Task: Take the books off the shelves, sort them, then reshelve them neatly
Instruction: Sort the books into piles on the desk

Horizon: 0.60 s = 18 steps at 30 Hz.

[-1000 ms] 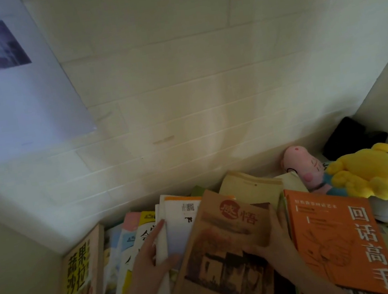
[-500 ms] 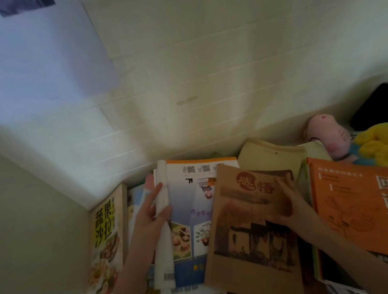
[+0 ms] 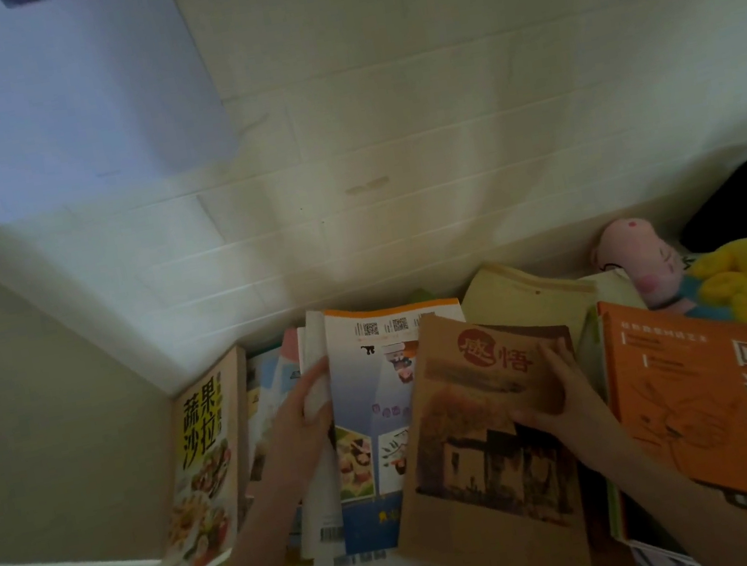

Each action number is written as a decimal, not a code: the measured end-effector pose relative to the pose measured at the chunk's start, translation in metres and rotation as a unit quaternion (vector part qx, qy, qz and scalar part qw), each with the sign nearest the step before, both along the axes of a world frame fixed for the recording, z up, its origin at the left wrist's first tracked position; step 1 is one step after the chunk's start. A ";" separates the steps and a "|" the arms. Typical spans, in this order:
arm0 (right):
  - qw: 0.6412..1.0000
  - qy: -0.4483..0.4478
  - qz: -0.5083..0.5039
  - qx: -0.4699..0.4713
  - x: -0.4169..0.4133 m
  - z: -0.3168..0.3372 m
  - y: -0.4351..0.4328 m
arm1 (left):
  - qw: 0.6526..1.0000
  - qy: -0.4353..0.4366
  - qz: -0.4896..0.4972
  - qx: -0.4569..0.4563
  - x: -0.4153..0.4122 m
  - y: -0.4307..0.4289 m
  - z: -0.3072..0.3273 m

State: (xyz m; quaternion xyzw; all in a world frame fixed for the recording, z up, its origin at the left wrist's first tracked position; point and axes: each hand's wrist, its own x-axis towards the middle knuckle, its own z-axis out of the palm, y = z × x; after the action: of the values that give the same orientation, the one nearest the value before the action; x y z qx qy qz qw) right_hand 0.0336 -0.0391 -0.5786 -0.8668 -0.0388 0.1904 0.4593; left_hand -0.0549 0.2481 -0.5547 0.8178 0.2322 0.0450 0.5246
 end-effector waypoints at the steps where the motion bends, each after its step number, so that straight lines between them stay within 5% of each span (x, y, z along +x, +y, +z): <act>1: 1.000 0.002 0.005 -0.005 0.000 0.000 0.000 | 0.998 0.003 -0.015 0.063 0.000 -0.002 -0.003; 7: 1.000 0.005 0.006 -0.003 0.000 -0.001 -0.001 | 0.918 -0.164 -0.086 0.351 0.001 -0.001 -0.006; 13: 1.000 0.010 -0.002 0.004 0.000 -0.003 -0.003 | 0.856 -0.260 -0.229 0.383 0.006 0.016 0.018; 15: 1.000 0.011 0.000 0.018 0.000 -0.004 -0.004 | 0.826 -0.279 -0.237 0.429 0.012 0.020 0.035; 18: 0.999 0.009 -0.004 0.030 0.001 -0.004 -0.004 | 0.838 -0.329 -0.169 0.401 0.014 0.023 0.071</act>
State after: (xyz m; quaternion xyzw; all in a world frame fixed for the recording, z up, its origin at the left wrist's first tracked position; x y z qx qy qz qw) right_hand 0.0345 -0.0432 -0.5824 -0.8510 -0.0363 0.1952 0.4862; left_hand -0.0406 0.2716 -0.4841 0.9200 -0.1347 0.3114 0.1960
